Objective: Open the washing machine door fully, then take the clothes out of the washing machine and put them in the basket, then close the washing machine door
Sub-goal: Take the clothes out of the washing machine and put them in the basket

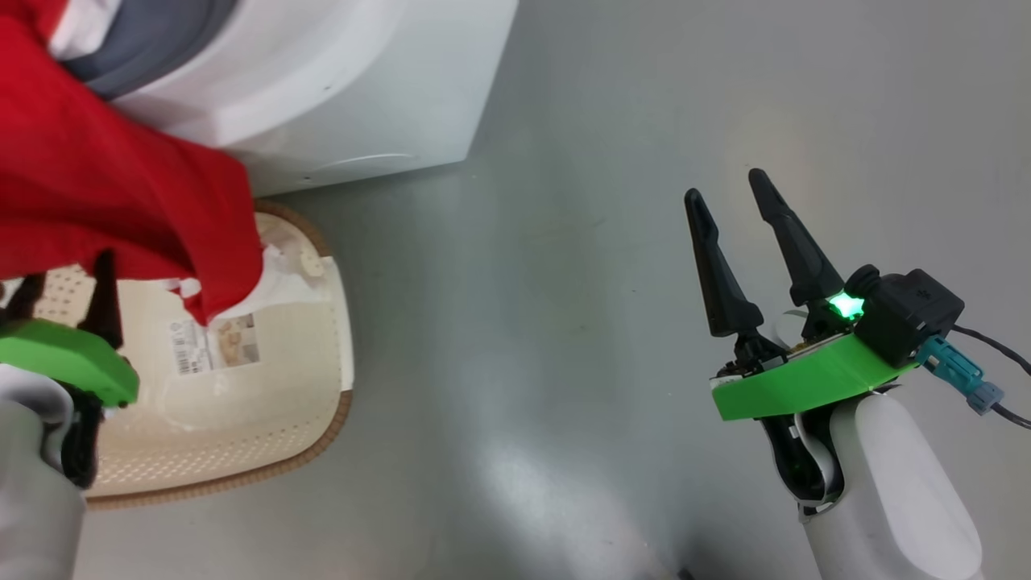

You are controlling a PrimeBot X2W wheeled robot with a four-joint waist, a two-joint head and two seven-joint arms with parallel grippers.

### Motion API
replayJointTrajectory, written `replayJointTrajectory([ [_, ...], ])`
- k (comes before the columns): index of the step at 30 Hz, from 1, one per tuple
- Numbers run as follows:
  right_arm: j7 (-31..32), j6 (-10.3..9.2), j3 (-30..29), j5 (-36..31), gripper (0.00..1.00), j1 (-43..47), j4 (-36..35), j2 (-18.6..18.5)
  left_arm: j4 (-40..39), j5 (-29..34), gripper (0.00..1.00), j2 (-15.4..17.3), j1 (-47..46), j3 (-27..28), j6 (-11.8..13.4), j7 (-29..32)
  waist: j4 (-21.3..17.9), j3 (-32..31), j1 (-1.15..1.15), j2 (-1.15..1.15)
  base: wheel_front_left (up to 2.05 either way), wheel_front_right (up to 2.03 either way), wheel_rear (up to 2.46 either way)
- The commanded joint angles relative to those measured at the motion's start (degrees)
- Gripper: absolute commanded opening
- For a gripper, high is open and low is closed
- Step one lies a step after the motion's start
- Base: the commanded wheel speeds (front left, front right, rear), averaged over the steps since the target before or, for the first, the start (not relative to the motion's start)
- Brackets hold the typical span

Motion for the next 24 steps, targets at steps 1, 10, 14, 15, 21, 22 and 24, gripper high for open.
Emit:
replayJointTrajectory([
  [1,-0.3,0.09,0.8,-0.6,1.0,1.7,-1.4,0.5,-1.9,0.5,1.0,3.0,2.1,2.4,-0.2,-0.7,0.9,-0.5,0.0,0.0,0.0,0.0,0.0],
  [10,-0.3,0.09,0.1,-1.1,1.0,2.5,-1.1,0.5,-17.4,6.4,1.0,1.7,7.8,12.6,-0.2,-0.7,2.9,-2.1,0.0,0.0,0.0,0.0,0.0],
  [14,-0.3,0.09,0.2,-1.1,1.0,2.6,-1.0,0.5,-25.4,10.0,1.0,0.7,11.1,16.6,-0.2,-0.7,3.0,-2.7,0.0,0.0,0.0,0.0,0.0],
  [15,-0.3,0.09,0.3,-1.1,1.0,2.6,-1.0,0.5,-27.4,10.7,1.0,0.3,12.1,17.8,-0.2,-0.7,3.0,-2.8,0.0,0.0,0.0,0.0,0.0],
  [21,-0.3,0.09,0.4,-1.0,1.0,3.1,-1.0,0.5,-38.9,14.2,1.0,-2.4,19.4,23.3,-0.2,-0.7,2.8,-3.5,0.0,0.0,0.0,0.0,0.0],
  [22,-0.3,0.09,0.4,-0.9,1.0,3.2,-1.0,0.5,-40.5,14.5,1.0,-2.9,20.8,24.0,-0.2,-0.7,2.8,-3.6,0.0,0.0,0.0,0.0,0.0],
  [24,-0.3,0.09,0.4,-0.8,1.0,3.3,-1.0,0.5,-43.3,15.2,1.0,-3.5,23.4,25.1,-0.2,-0.7,2.7,-3.7,0.0,0.0,0.0,0.0,0.0],
])
